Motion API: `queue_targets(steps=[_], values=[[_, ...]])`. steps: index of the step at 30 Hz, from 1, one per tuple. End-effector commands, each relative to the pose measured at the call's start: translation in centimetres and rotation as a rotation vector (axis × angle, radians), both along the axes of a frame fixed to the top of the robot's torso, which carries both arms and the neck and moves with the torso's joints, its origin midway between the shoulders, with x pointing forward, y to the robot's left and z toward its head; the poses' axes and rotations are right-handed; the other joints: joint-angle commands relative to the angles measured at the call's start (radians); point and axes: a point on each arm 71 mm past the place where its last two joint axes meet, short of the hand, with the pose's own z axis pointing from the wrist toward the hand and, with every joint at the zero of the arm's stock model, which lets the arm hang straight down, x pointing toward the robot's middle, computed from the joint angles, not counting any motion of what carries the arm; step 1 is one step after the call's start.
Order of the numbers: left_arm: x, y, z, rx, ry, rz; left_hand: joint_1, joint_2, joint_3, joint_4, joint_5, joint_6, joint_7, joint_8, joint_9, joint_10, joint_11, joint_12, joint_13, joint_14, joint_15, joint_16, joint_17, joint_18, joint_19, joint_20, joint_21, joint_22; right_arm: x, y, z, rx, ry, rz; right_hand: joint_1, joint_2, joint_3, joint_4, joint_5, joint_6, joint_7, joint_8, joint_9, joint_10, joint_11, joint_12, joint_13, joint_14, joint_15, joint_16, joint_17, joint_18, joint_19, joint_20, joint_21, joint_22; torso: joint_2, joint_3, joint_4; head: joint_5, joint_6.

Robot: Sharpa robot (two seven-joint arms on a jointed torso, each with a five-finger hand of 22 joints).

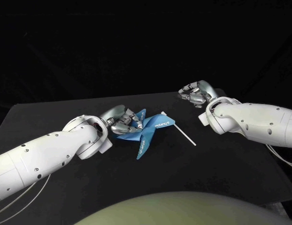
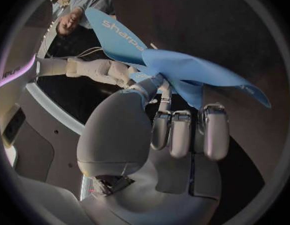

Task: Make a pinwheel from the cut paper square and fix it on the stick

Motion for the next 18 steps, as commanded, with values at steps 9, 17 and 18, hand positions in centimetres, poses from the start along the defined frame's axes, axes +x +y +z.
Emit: queue_targets(steps=[9,17,18], values=[[-0.7,1.8,-0.8,-0.397,0.597,0.212,-0.018,0.01,-0.002,-0.005,0.021,0.026,-0.035,0.016,0.081,0.009,-0.013,-0.015,0.117,0.104,-0.009,0.004,0.263,-0.013,0.017,-0.004,-0.012,0.116,1.1,0.4,-0.9,0.009,0.099,0.02,0.003,0.005,-0.008,0.001,-0.005,-0.01,0.0,0.001,0.002,0.106,-0.005,0.003,0.263,0.104,0.003,0.004,0.263,0.005,-0.005,-0.002,-0.004,0.13,-0.016,-0.0105,0.005,-0.001,0.0],[-1.8,1.9,-0.9,-0.514,0.793,0.243,-0.026,0.011,-0.004,-0.003,0.02,0.018,-0.034,0.013,0.082,0.004,-0.014,-0.019,0.111,0.104,-0.01,0.004,0.263,-0.012,0.014,-0.005,-0.015,0.113,1.6,0.6,-1.2,0.004,0.113,0.017,0.003,0.005,-0.009,0.002,-0.006,-0.01,0.0,0.001,0.002,0.106,-0.005,0.003,0.263,0.104,0.003,0.004,0.263,0.005,-0.005,-0.002,-0.005,0.13,-0.024,-0.0113,0.0051,0.007,0.0],[-2.0,2.0,-0.9,-0.522,0.809,0.247,-0.027,0.012,-0.004,-0.003,0.02,0.017,-0.034,0.013,0.082,0.003,-0.014,-0.02,0.11,0.104,-0.01,0.004,0.263,-0.012,0.014,-0.005,-0.015,0.112,1.6,0.7,-1.3,0.004,0.114,0.017,0.003,0.005,-0.009,0.002,-0.006,-0.01,0.0,0.001,0.002,0.106,-0.005,0.003,0.263,0.104,0.003,0.004,0.263,0.005,-0.005,-0.002,-0.005,0.13,-0.025,-0.0113,0.0052,0.007,0.0]])
